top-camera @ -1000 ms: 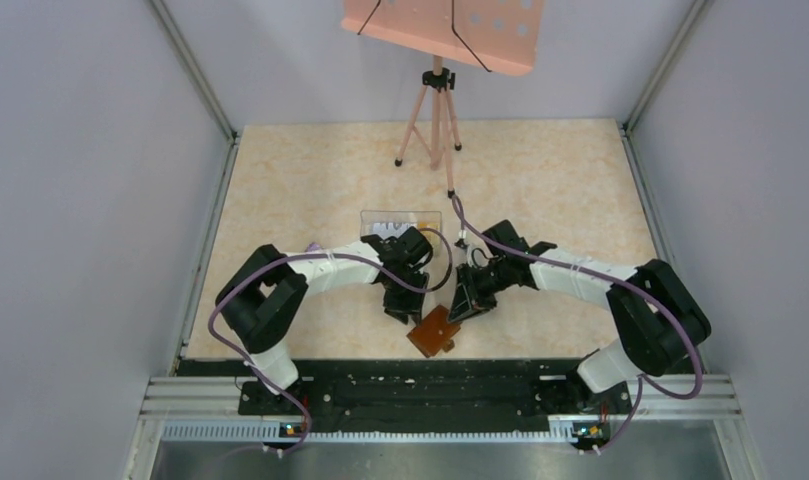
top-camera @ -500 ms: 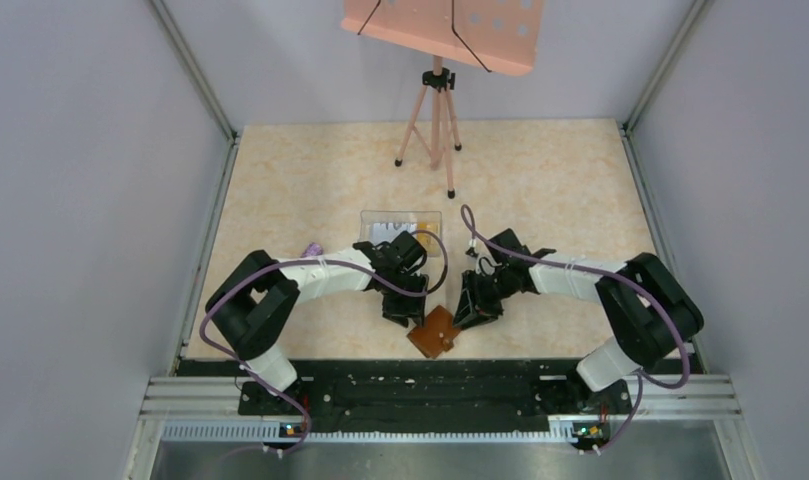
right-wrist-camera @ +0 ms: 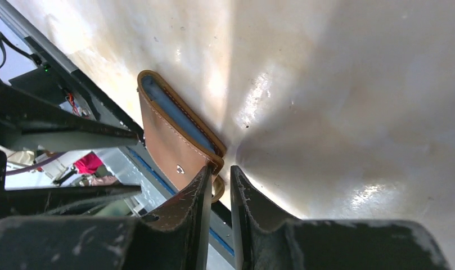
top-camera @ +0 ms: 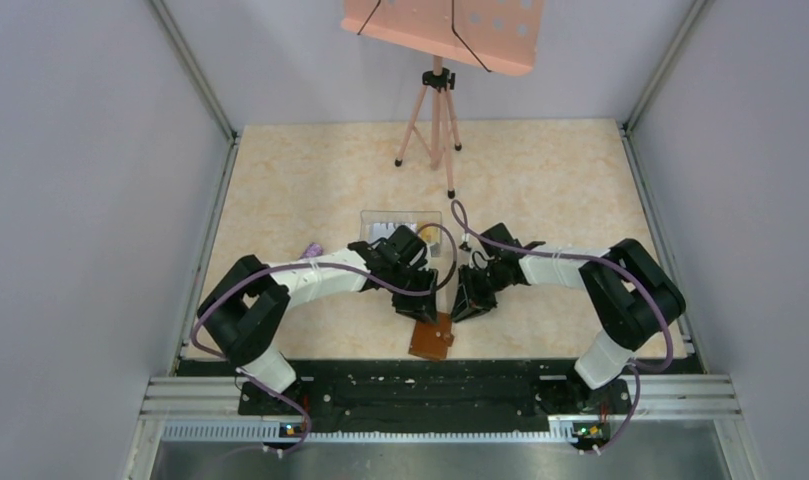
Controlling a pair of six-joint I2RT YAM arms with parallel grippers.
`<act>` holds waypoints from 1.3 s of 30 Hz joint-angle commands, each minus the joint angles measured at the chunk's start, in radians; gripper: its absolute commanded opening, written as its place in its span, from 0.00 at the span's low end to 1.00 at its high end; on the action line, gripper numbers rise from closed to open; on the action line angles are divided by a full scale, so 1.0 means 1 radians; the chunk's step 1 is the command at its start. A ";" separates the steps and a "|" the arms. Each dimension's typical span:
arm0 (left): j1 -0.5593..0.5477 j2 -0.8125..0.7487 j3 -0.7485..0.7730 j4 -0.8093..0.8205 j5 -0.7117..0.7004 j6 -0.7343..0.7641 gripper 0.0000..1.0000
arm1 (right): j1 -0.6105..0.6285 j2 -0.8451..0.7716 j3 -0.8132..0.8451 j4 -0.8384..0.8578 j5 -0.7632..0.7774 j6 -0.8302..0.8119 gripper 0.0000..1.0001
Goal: Put the credit cards into the card holder
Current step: Close the card holder at the corner of the board.
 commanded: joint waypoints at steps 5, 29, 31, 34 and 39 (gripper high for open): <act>-0.020 0.080 0.061 0.070 0.201 0.077 0.37 | 0.006 0.016 -0.006 0.029 0.019 -0.011 0.17; -0.050 0.156 0.112 0.030 0.215 0.088 0.18 | 0.006 0.040 -0.012 0.027 0.014 -0.015 0.14; -0.051 0.155 0.116 0.015 0.200 0.093 0.21 | 0.006 0.040 -0.011 0.026 0.012 -0.014 0.14; -0.055 0.158 0.119 0.013 0.203 0.095 0.16 | 0.006 0.042 -0.013 0.026 0.011 -0.016 0.14; -0.057 0.156 0.122 0.013 0.197 0.093 0.00 | 0.006 0.041 -0.011 0.024 0.012 -0.016 0.14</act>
